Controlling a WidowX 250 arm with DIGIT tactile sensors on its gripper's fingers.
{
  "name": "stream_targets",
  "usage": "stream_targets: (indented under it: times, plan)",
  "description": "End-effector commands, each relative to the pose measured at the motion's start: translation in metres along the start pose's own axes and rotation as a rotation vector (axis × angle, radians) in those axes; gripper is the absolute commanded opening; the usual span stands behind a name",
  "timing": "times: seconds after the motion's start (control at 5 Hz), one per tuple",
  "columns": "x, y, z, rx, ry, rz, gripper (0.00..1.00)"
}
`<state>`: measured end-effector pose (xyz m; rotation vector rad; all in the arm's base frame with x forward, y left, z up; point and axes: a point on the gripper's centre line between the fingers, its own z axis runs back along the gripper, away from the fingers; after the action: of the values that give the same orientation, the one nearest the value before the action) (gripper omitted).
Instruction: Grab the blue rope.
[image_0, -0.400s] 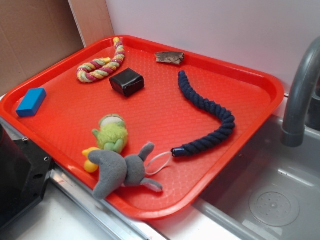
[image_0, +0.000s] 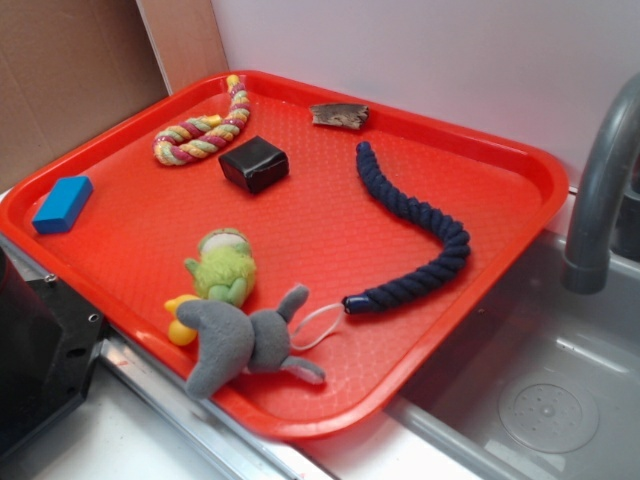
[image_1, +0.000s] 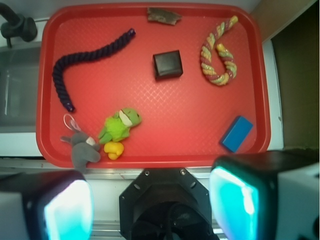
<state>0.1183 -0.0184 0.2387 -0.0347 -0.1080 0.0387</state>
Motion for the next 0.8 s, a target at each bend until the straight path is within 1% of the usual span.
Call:
stream_targets:
  times: [0.0, 0.2, 0.6]
  plan:
    - [0.090, -0.066, -0.080, -0.083, -0.105, 0.227, 1.00]
    - [0.130, -0.071, -0.110, -0.058, -0.032, 0.368, 1.00]
    - [0.130, -0.071, -0.110, -0.058, -0.032, 0.368, 1.00]
